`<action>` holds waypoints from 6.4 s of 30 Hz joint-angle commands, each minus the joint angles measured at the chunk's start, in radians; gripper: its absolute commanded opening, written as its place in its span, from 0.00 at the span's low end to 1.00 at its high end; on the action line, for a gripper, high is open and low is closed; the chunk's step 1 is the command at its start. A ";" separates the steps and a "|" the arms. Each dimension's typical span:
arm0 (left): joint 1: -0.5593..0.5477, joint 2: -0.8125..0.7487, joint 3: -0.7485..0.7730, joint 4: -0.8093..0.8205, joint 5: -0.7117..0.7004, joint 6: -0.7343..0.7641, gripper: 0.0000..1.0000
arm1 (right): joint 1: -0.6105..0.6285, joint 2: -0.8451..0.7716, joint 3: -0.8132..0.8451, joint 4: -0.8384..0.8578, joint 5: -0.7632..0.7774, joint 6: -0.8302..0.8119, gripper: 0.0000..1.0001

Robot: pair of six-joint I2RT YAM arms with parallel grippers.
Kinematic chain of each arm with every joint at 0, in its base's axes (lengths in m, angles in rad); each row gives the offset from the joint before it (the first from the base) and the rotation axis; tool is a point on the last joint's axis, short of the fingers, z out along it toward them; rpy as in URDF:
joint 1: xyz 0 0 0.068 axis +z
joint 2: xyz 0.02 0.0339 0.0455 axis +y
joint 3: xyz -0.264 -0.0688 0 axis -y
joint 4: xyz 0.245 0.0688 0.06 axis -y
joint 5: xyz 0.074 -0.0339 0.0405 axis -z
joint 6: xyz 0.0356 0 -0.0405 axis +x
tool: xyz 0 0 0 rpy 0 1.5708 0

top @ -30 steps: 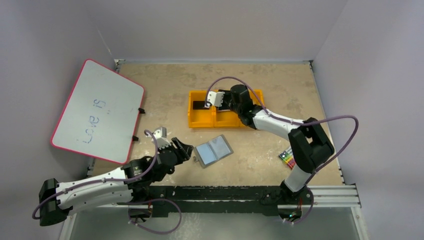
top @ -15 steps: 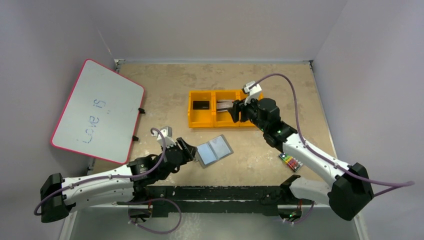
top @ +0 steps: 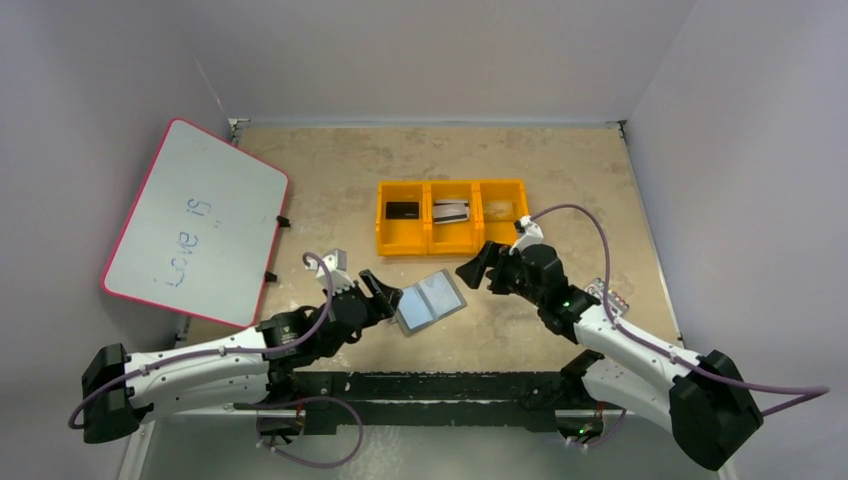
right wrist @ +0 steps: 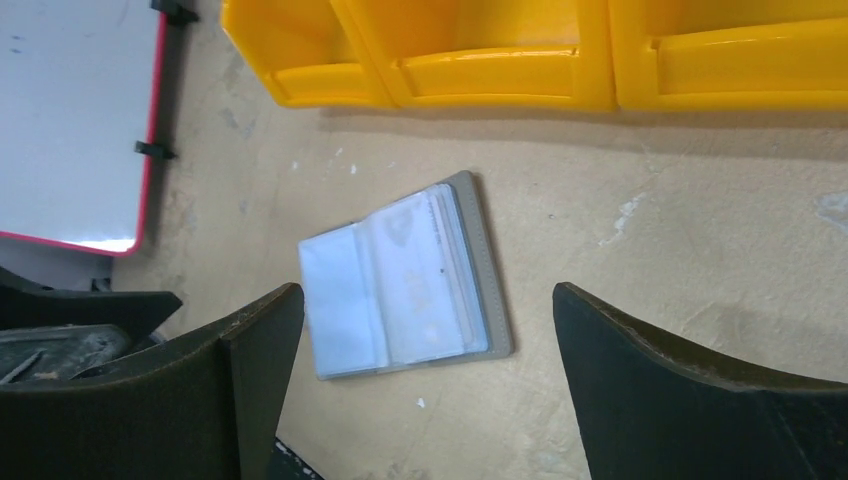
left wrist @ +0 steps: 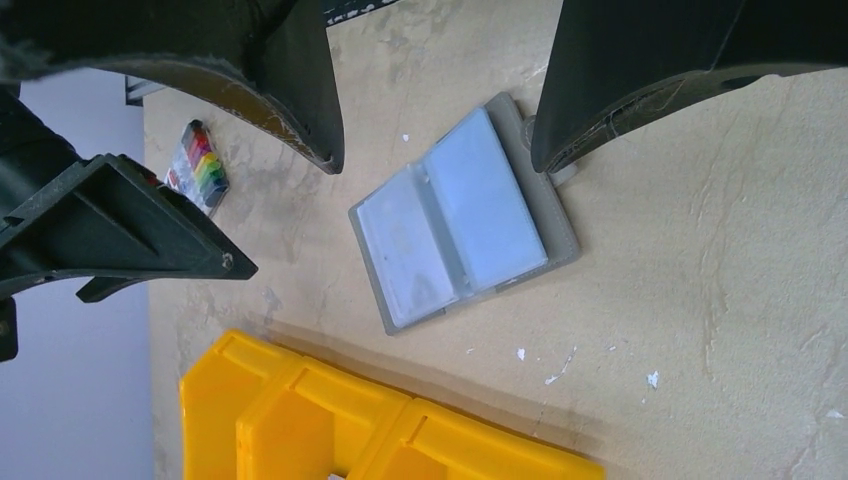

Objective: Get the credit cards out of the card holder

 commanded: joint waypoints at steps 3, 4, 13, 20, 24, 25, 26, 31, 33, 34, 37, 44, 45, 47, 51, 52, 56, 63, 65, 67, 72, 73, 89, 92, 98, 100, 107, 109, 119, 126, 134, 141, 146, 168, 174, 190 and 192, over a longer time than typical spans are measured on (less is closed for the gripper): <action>-0.004 -0.007 0.058 -0.009 -0.093 -0.074 0.68 | -0.001 -0.011 -0.030 0.111 0.003 0.145 0.95; -0.004 -0.016 0.052 -0.015 -0.112 -0.094 0.68 | -0.001 0.003 -0.016 0.079 0.016 0.183 0.93; -0.004 0.135 0.135 -0.024 -0.173 -0.105 0.68 | 0.005 0.062 -0.011 0.099 -0.080 0.129 0.83; -0.005 0.254 0.176 -0.086 -0.150 -0.158 0.66 | 0.005 0.009 -0.028 0.104 -0.153 0.071 0.77; -0.005 0.222 0.164 -0.136 -0.159 -0.171 0.66 | 0.005 -0.035 -0.044 0.098 -0.164 0.061 0.76; -0.004 0.210 0.160 -0.150 -0.161 -0.171 0.66 | 0.005 -0.039 -0.048 0.104 -0.174 0.056 0.76; -0.005 0.201 0.156 -0.167 -0.161 -0.173 0.66 | 0.005 -0.038 -0.053 0.112 -0.181 0.054 0.76; -0.005 0.164 0.122 -0.249 -0.157 -0.185 0.66 | 0.005 0.044 -0.027 0.121 -0.245 0.013 0.75; -0.005 0.142 0.085 -0.197 -0.137 -0.179 0.66 | 0.007 0.103 -0.001 0.130 -0.279 -0.011 0.74; -0.005 0.135 0.063 -0.160 -0.119 -0.166 0.66 | 0.008 0.136 0.014 0.126 -0.284 -0.022 0.73; -0.005 0.139 0.012 -0.073 -0.068 -0.161 0.66 | 0.016 0.229 0.056 0.115 -0.283 -0.057 0.70; -0.005 0.215 -0.025 0.036 -0.005 -0.146 0.66 | 0.061 0.251 0.081 0.128 -0.246 -0.056 0.63; -0.005 0.228 -0.028 0.058 0.002 -0.144 0.66 | 0.066 0.253 0.086 0.117 -0.240 -0.062 0.63; -0.006 0.256 -0.030 0.090 0.008 -0.145 0.65 | 0.071 0.278 0.102 0.102 -0.250 -0.073 0.63; -0.005 0.315 -0.025 0.133 0.019 -0.144 0.64 | 0.086 0.359 0.114 0.103 -0.253 -0.087 0.63; -0.006 0.326 -0.022 0.138 0.022 -0.145 0.64 | 0.086 0.376 0.116 0.107 -0.251 -0.089 0.63; -0.004 0.370 -0.021 0.146 0.029 -0.152 0.60 | 0.090 0.436 0.120 0.131 -0.265 -0.095 0.62; -0.005 0.428 -0.026 0.162 0.032 -0.142 0.43 | 0.142 0.475 0.148 0.094 -0.217 -0.096 0.54; -0.006 0.446 -0.024 0.169 0.032 -0.138 0.35 | 0.154 0.474 0.158 0.078 -0.203 -0.093 0.50; -0.005 0.461 -0.019 0.174 0.033 -0.132 0.28 | 0.172 0.466 0.175 0.054 -0.182 -0.092 0.46; -0.006 0.473 -0.013 0.168 0.030 -0.124 0.21 | 0.184 0.479 0.184 0.064 -0.209 -0.096 0.47; -0.005 0.470 -0.013 0.168 0.027 -0.121 0.20 | 0.185 0.483 0.186 0.072 -0.220 -0.093 0.47; -0.006 0.313 -0.054 0.091 -0.051 -0.187 0.18 | 0.189 0.542 0.204 0.346 -0.546 -0.020 0.53; -0.006 0.232 -0.067 0.014 -0.095 -0.243 0.21 | 0.190 0.577 0.203 0.382 -0.607 -0.020 0.54; -0.006 0.048 -0.092 -0.117 -0.172 -0.323 0.24 | 0.232 0.645 0.247 0.370 -0.626 -0.026 0.55; -0.006 0.008 -0.090 -0.143 -0.187 -0.331 0.25 | 0.249 0.670 0.290 0.284 -0.577 -0.061 0.55; -0.006 0.003 -0.045 -0.170 -0.187 -0.298 0.27 | 0.260 0.470 0.257 0.305 -0.520 -0.065 0.55; -0.005 0.022 -0.020 -0.166 -0.187 -0.273 0.27 | 0.259 0.383 0.255 0.241 -0.470 -0.081 0.56; -0.005 0.119 0.082 -0.096 -0.168 -0.154 0.29 | 0.248 0.170 0.274 -0.129 0.046 -0.036 0.51; -0.004 0.213 0.175 0.138 -0.040 0.007 0.34 | 0.169 0.155 0.227 -0.175 0.123 0.003 0.37; 0.004 0.480 0.221 0.321 0.061 -0.083 0.39 | 0.065 0.159 0.157 -0.055 -0.066 -0.061 0.35; 0.071 0.593 0.077 0.662 0.194 -0.163 0.40 | 0.059 0.248 0.180 -0.037 -0.110 -0.089 0.35; 0.089 0.645 0.060 0.714 0.193 -0.162 0.40 | 0.056 0.297 0.200 -0.027 -0.133 -0.114 0.34; 0.101 0.798 -0.020 0.837 0.213 -0.235 0.39 | 0.056 0.531 0.266 -0.060 -0.127 -0.213 0.21; 0.100 0.862 -0.051 0.939 0.228 -0.252 0.38 | 0.056 0.560 0.226 -0.045 -0.123 -0.201 0.17; 0.092 0.857 -0.102 1.017 0.176 -0.274 0.01 | 0.056 0.554 0.203 -0.046 -0.111 -0.174 0.16; 0.090 0.854 -0.106 1.015 0.176 -0.274 0.00 | 0.056 0.557 0.207 -0.049 -0.107 -0.171 0.16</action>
